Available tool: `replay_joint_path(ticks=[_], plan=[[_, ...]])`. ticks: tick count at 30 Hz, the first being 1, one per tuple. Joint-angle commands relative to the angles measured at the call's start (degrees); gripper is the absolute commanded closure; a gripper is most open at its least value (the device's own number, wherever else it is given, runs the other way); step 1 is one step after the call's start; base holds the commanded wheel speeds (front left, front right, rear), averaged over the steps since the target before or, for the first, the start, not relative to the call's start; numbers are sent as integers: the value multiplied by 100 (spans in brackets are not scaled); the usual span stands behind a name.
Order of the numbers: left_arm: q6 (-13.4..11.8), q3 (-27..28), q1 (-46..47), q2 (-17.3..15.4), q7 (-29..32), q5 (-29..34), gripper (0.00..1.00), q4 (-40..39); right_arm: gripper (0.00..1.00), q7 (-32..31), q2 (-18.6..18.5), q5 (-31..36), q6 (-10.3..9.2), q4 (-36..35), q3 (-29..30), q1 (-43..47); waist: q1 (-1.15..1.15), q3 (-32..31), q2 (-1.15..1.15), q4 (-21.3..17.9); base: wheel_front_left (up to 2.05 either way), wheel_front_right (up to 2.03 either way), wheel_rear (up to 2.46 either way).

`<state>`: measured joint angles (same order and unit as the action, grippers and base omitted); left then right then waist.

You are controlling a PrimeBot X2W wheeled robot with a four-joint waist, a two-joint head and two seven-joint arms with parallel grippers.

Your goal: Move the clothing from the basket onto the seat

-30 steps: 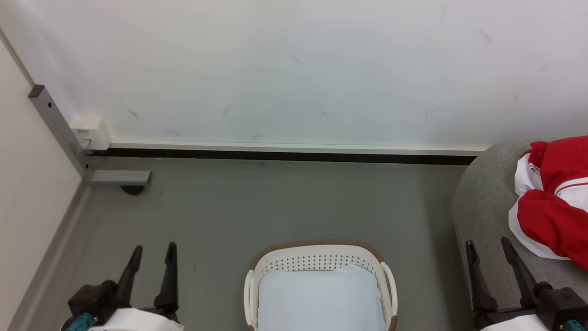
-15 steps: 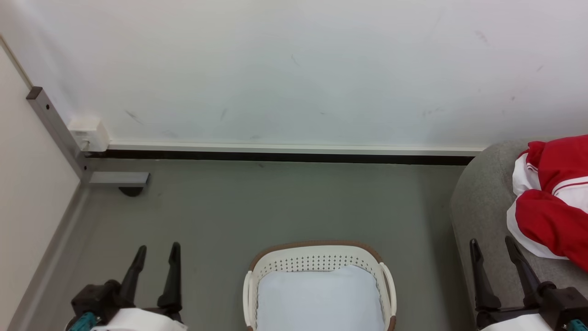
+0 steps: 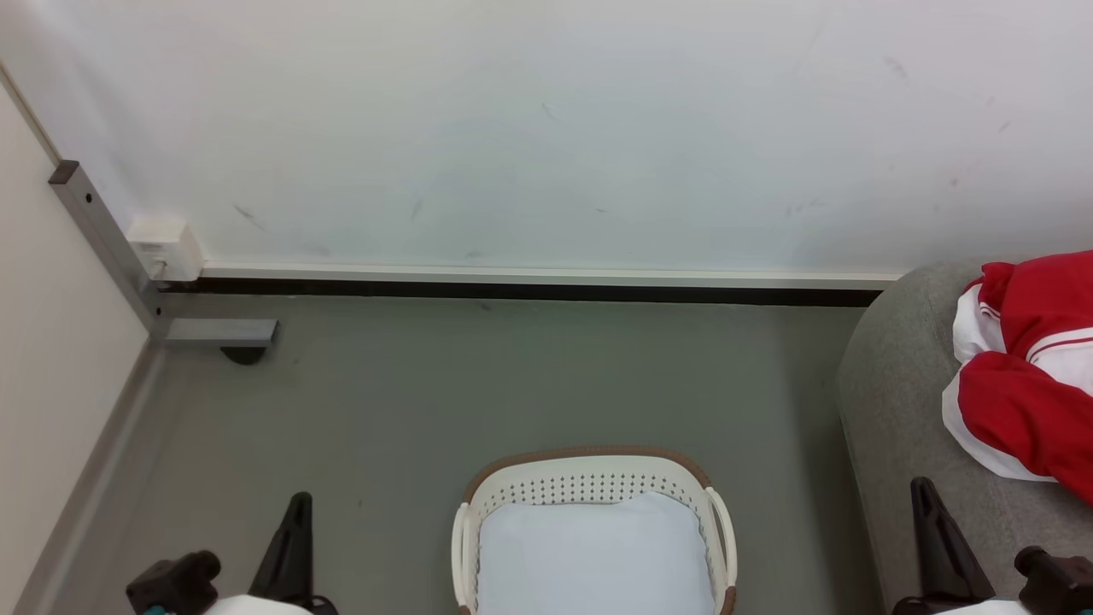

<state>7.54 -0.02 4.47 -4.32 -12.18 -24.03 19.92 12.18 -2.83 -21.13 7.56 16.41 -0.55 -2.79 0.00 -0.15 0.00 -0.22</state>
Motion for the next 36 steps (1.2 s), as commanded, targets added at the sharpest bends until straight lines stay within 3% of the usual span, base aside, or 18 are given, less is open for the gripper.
replay_joint_path(ticks=[1, 36], plan=[[-1, 52, 114, -21, 32, -246, 100, -113, 100, -31, -15, -215, -1, -111, 45, -101, 0, 1, 0, 1, 0, 0, 0], [-3, 306, 157, 48, 817, -3076, 100, -340, 100, -819, -14, -3179, -5, -180, 337, -236, 0, 11, 0, 7, 0, 0, 0]])
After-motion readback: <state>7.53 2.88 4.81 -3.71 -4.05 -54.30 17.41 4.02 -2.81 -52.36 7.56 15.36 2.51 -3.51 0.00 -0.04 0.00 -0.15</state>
